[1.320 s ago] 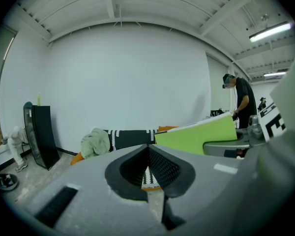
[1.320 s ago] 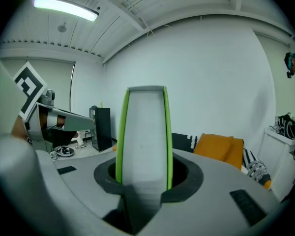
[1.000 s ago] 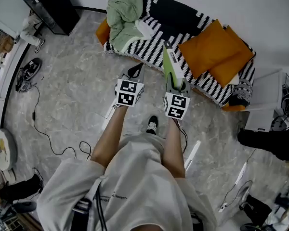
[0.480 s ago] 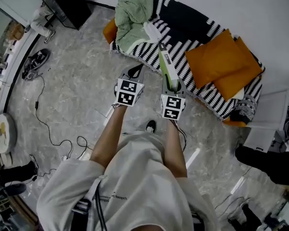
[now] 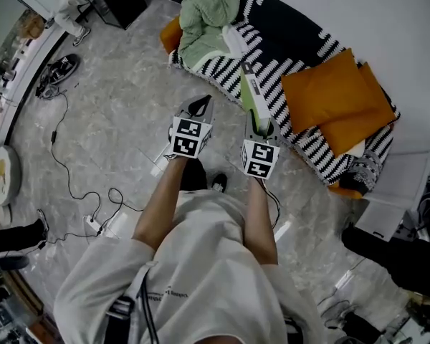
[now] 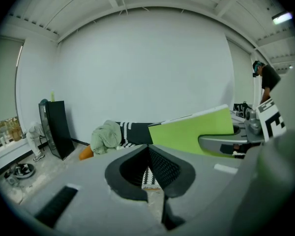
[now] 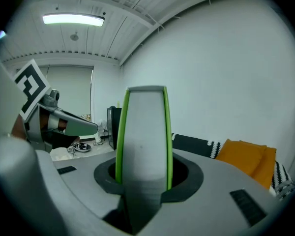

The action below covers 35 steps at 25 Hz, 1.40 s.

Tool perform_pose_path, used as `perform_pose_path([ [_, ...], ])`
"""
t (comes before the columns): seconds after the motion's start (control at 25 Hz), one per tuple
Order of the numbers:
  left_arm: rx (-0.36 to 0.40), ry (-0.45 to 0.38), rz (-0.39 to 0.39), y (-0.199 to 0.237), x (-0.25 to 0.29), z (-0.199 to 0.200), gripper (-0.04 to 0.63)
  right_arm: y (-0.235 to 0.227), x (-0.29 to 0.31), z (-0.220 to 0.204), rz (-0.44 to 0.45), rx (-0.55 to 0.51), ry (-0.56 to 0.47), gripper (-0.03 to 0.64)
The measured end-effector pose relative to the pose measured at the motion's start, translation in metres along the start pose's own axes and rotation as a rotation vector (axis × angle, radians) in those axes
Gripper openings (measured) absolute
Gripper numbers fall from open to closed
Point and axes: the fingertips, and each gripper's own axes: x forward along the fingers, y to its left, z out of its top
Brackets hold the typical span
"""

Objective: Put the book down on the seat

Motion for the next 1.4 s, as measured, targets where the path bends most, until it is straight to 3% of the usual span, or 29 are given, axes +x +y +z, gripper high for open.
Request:
perform_pose_path([
  [0.32, 0.024, 0.054, -0.001, -0.002, 0.017, -0.006, 0.009, -0.025, 0.006, -0.013, -0.051, 0.089, 0.034, 0.137],
  [0.6, 0.002, 0.036, -0.035, 0.001, 0.046, 0.009, 0.009, -0.041, 0.022, -0.003, -0.087, 0.076, 0.02, 0.137],
  [0.84, 0.069, 0.001, -0.102, -0.016, 0.09, 0.027, 0.009, -0.063, 0.055, 0.001, -0.116, 0.019, 0.041, 0.137],
  [1.12, 0.007, 0.014, -0.101, 0.019, 0.146, 0.051, 0.009, -0.084, 0.109, 0.018, -0.13, 0.039, 0.08, 0.137],
  [1.4, 0.002, 0.05, -0.118, 0.058, 0.206, 0.068, 0.009, -0.102, 0.175, 0.03, -0.153, 0.072, 0.111, 0.137],
])
